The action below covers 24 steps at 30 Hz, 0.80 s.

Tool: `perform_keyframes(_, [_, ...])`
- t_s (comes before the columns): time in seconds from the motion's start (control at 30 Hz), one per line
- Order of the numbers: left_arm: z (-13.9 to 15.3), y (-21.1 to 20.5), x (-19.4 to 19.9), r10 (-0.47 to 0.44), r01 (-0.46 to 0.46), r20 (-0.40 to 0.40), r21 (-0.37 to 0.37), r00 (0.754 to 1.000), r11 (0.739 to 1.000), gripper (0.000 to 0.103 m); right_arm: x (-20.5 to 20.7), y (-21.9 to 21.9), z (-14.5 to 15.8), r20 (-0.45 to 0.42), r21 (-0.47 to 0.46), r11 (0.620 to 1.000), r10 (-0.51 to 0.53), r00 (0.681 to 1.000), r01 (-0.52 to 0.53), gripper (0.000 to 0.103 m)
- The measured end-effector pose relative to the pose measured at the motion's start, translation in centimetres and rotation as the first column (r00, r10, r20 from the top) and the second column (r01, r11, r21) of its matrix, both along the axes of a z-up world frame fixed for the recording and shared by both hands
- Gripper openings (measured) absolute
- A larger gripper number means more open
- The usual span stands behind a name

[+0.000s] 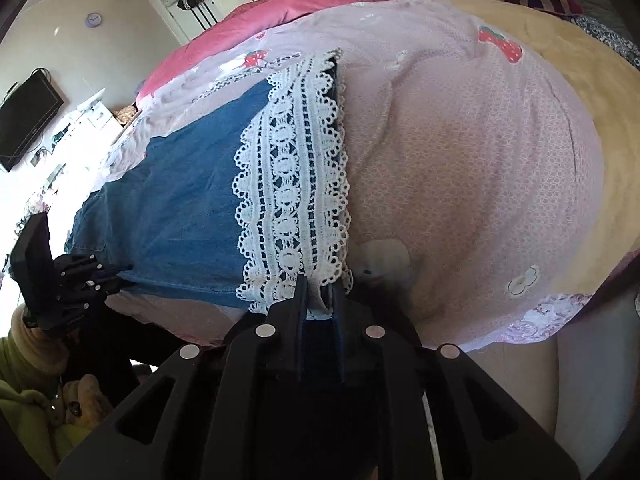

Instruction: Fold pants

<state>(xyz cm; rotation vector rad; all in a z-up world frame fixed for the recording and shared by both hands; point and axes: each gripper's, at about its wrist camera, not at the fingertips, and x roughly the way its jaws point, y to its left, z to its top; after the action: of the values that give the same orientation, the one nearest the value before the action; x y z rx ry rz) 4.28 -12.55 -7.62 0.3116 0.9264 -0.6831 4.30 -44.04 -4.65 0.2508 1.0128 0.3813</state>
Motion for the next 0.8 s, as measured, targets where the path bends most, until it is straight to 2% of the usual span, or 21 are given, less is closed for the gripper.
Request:
perform_keyframes(0.07, [0.6,0.3,-0.2,-0.002,0.002,-0.012,-0.031,1.000,1.000,0.009,-0.2,-0.3,0.7,0.006,-0.016,1.000,-0.003,1.000,0.003,0.032])
perform_keyframes(0.1, [1.2,0.5,-0.4,0.001,-0.002,-0.019,-0.040,1.000,0.999,0.022,-0.4,-0.6,1.4,0.023,-0.022,1.000,-0.010,1.000,0.011,0.033])
perform_keyframes(0.13, [2.0,0.8,-0.6,0.000,0.000,-0.014,-0.056,1.000,0.998,0.044,-0.4,-1.0,2.2,0.044,-0.018,1.000,-0.020,0.999,0.020,0.035])
perform_keyframes(0.17, [3.0,1.2,-0.9,-0.004,0.004,-0.001,-0.083,1.000,0.997,0.052,-0.5,-1.3,3.0,0.070,-0.007,0.999,-0.030,0.997,0.031,0.042])
perform_keyframes(0.2, [4.5,1.6,-0.9,-0.003,0.005,0.020,-0.112,1.000,0.994,0.058,-0.3,-1.7,4.0,0.104,0.005,0.999,-0.046,0.994,0.046,0.052])
perform_keyframes(0.27, [6.7,2.3,0.0,0.020,-0.011,0.058,-0.150,0.998,0.989,0.066,0.7,-1.7,5.2,0.137,0.011,0.999,-0.052,0.989,0.051,0.059])
perform_keyframes(0.3, [7.8,2.6,1.1,0.047,-0.033,0.087,-0.156,0.995,0.987,0.074,1.6,-1.4,5.6,0.149,0.010,0.999,-0.050,0.988,0.049,0.062])
perform_keyframes(0.33, [8.4,2.7,2.4,0.074,-0.058,0.114,-0.136,0.991,0.989,0.076,2.6,-1.0,5.8,0.155,0.006,0.999,-0.046,0.987,0.046,0.064])
perform_keyframes(0.37, [8.7,2.7,4.4,0.109,-0.096,0.138,-0.095,0.984,0.991,0.076,3.9,-0.5,6.0,0.163,0.003,0.999,-0.044,0.986,0.044,0.067])
perform_keyframes(0.43, [8.5,2.9,7.9,0.162,-0.155,0.130,-0.058,0.978,0.986,0.076,6.0,0.4,6.1,0.168,-0.004,0.999,-0.043,0.985,0.044,0.068])
perform_keyframes(0.53, [7.0,3.8,13.7,0.241,-0.240,0.023,-0.040,0.970,0.970,0.076,9.5,1.1,6.0,0.161,0.008,0.999,-0.040,0.986,0.039,0.070])
perform_keyframes(0.67, [4.6,4.1,17.6,0.262,-0.265,-0.088,-0.031,0.961,0.964,0.075,13.3,1.5,5.0,0.120,0.014,0.998,-0.055,0.991,0.054,0.071])
perform_keyframes(0.7, [3.9,4.4,18.3,0.271,-0.279,-0.127,-0.049,0.954,0.959,0.072,14.1,1.7,4.6,0.109,0.016,0.999,-0.049,0.993,0.047,0.071])
perform_keyframes(0.73, [3.2,4.7,18.8,0.269,-0.286,-0.176,-0.075,0.947,0.955,0.059,14.6,1.7,4.3,0.101,0.018,0.999,-0.047,0.994,0.045,0.071])
perform_keyframes(0.77, [2.7,4.8,19.1,0.267,-0.293,-0.213,-0.099,0.940,0.951,0.052,15.1,1.9,3.9,0.092,0.014,0.999,-0.043,0.995,0.042,0.071])
perform_keyframes(0.8, [2.5,4.9,19.2,0.262,-0.292,-0.224,-0.109,0.939,0.950,0.041,15.4,2.1,3.6,0.086,0.014,0.999,-0.032,0.996,0.031,0.071])
